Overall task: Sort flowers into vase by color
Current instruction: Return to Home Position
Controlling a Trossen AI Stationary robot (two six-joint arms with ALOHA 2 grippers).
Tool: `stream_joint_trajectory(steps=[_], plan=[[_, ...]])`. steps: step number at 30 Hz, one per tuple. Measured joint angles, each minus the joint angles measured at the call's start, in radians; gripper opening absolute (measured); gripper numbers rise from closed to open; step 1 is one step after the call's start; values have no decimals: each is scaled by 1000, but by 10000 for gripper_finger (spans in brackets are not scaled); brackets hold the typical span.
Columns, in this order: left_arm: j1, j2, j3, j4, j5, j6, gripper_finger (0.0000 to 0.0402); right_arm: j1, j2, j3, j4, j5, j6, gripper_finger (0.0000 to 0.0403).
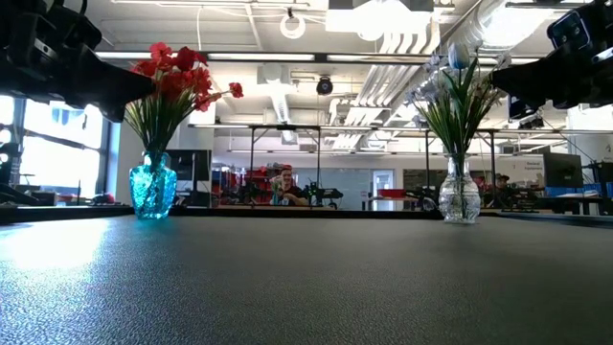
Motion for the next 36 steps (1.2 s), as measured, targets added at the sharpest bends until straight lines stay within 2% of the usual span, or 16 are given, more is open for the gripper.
stream_joint_trajectory(steps=[27,32,36], plan=[[0,-5,0,-10,6,-11,46,0,0,0,0,1,0,0],[42,-55,0,-33,153,-7,46,0,0,0,0,1,0,0],[81,-77,2,-30,163,-9,46,0,0,0,0,1,0,0]])
